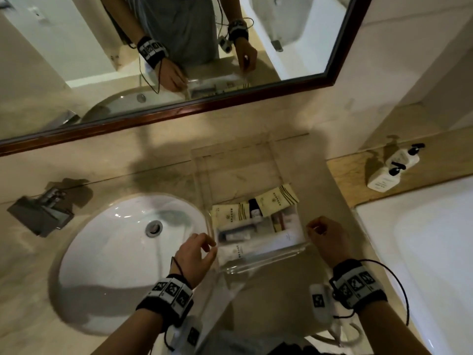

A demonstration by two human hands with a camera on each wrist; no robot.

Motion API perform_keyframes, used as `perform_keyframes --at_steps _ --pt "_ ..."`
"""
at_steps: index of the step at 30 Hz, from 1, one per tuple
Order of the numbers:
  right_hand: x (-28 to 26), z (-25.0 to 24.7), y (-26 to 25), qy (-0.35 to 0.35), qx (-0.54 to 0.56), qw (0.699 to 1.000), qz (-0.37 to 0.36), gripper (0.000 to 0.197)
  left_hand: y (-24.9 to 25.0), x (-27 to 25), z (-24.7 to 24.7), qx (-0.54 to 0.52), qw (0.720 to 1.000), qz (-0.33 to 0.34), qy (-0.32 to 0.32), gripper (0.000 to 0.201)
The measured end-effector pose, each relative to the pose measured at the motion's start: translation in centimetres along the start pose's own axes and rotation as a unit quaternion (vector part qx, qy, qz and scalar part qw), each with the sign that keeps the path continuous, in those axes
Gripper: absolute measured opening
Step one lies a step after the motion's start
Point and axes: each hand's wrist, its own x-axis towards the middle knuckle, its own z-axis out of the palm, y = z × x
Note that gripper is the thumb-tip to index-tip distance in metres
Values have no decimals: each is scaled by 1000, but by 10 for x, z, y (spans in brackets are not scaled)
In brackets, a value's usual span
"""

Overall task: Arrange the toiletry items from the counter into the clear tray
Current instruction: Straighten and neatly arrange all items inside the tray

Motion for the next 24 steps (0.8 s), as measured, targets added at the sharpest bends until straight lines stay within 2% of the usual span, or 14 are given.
perform_keyframes --at_steps 8,19,22,24 --pt "-6 -8 12 -10 -27 999 -43 10 19 2 10 8 998 53 -26 9" --pt "-3 14 -22 -70 -7 990 -122 7 31 17 10 13 998 57 -25 4" --pt "1 18 -29 -86 -27 985 -150 8 34 18 10 23 997 64 -24 3" --pt "3 19 -33 -123 -77 977 -155 9 35 16 11 49 997 58 -30 3"
